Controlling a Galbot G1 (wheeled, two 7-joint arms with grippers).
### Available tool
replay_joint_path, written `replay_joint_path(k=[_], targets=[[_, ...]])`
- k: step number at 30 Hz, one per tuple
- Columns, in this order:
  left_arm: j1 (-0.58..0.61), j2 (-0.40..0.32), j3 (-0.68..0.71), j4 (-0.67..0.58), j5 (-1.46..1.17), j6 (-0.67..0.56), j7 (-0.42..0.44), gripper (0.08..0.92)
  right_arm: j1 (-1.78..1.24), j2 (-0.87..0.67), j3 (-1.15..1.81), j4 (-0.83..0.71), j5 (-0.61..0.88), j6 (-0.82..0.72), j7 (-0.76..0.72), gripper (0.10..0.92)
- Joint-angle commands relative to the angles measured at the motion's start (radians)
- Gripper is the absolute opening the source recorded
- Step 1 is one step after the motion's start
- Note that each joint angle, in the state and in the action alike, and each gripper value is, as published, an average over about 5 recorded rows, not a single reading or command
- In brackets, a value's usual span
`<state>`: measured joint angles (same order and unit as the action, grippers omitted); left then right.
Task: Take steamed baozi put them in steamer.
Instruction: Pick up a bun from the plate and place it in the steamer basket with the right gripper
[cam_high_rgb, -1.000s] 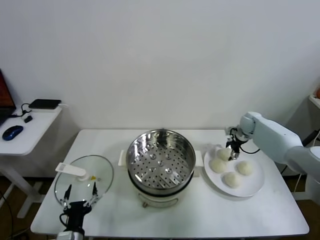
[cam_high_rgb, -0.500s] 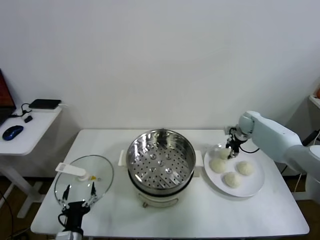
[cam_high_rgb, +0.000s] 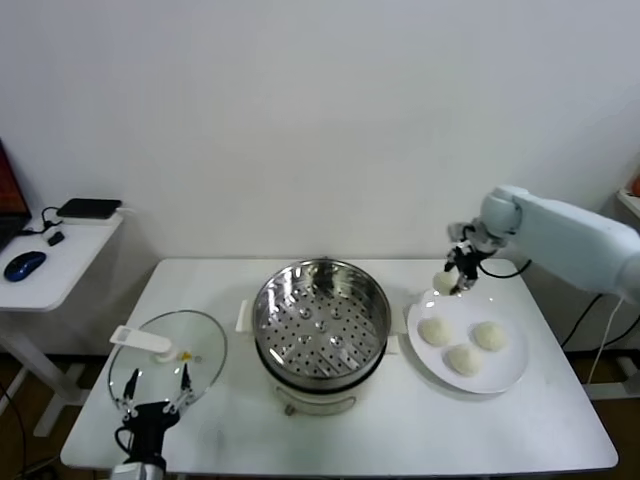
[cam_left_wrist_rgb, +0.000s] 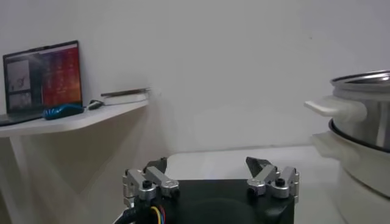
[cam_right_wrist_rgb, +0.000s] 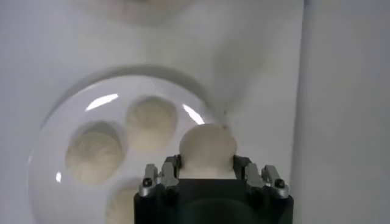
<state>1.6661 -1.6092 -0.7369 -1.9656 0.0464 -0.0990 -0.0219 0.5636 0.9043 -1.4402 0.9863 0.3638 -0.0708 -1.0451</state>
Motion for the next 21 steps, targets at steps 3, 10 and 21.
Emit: replay_joint_path(k=[3,10,21], targets=[[0.002,-0.010,-0.009,-0.010,-0.005,0.001,-0.008,0.823,0.408,0.035,-0.186,0.369,0.163,0.232,0.002,0.586],[0.003,-0.017,-0.008,-0.009,0.000,-0.004,-0.011,0.823,0.441,0.257,-0.208,0.401,0.188,0.453,0.052,0.585],[0.004,-0.024,-0.014,-0.014,-0.005,-0.005,-0.013,0.823,0.240,0.564,-0.235,0.061,-0.028,0.784,0.048,0.585]])
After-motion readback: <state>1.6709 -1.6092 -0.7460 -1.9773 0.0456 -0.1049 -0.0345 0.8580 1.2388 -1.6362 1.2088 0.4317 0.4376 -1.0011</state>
